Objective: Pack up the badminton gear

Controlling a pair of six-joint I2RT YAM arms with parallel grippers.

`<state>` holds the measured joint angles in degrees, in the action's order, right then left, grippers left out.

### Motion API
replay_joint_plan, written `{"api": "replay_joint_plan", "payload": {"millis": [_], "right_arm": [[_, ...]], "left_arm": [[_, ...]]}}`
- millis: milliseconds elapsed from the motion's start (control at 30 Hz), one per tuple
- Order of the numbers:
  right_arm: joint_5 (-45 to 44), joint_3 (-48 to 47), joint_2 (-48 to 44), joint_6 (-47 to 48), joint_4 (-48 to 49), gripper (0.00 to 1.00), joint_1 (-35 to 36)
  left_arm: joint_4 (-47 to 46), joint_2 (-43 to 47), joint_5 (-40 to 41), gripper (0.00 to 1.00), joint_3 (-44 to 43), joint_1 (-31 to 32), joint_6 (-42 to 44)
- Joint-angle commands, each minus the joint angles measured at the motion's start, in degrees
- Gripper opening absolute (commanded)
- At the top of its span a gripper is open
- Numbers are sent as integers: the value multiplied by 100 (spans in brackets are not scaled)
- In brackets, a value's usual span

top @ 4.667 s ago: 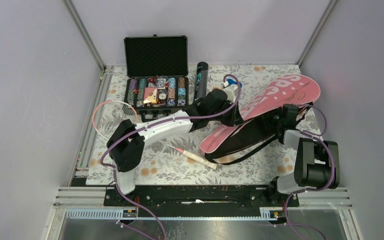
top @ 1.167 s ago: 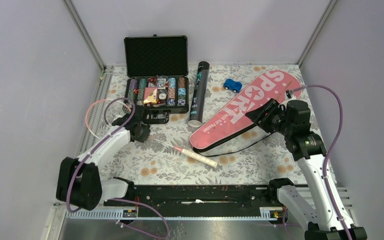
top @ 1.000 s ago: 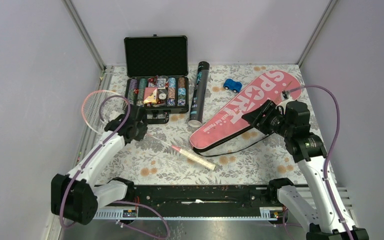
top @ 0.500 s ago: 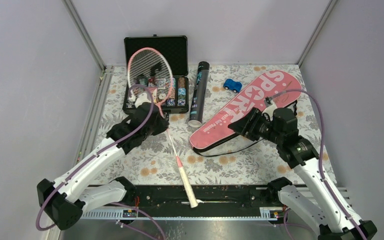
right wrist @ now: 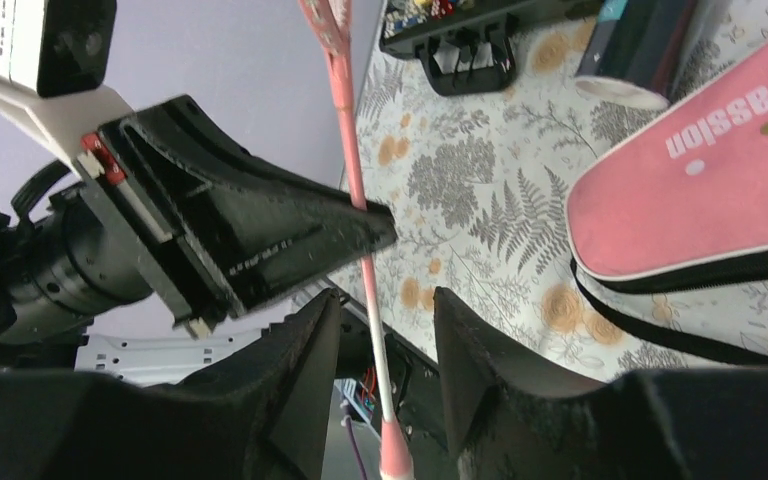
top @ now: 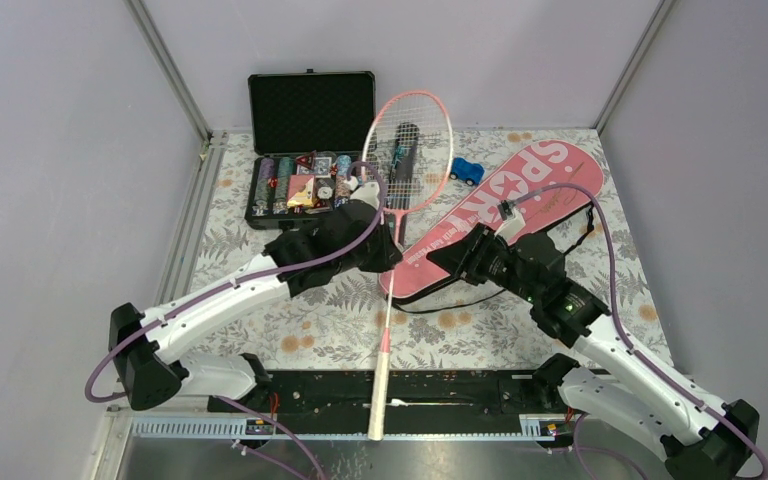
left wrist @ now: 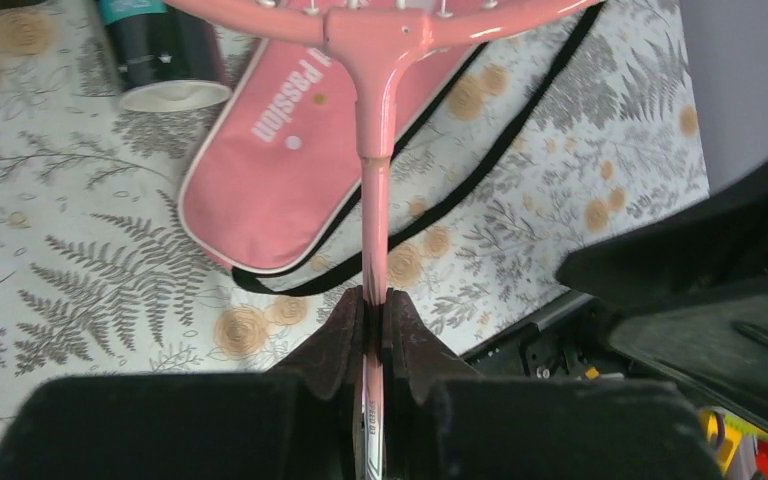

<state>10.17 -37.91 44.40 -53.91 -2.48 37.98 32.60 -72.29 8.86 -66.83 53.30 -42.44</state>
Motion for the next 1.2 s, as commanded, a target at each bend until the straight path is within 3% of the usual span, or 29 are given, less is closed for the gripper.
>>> {"api": "replay_joint_plan", "payload": {"millis": [0,700,800,900,1000,1167], "right_arm": [[-787,28,-25,1,940,46,289],[-1551,-322,804,76,872,42,866],[-1597,-296,830,57,875,35,903],[-1641,-229,838,14,930,19,913],[-1810,-115,788,-57,961,0,913],[-2117,-60,726,58,597,0,910]], "left_arm": [[-478,-70,-230,0,-408,269,173],[-675,-246,-626,0,-498,707,350],[-713,-250,-697,0,-500,724,350],[-737,-250,-772,2,-508,737,360],[-702,-267,-856,14,-517,756,541],[-636,-318,-1132,32,-633,834,825]]}}
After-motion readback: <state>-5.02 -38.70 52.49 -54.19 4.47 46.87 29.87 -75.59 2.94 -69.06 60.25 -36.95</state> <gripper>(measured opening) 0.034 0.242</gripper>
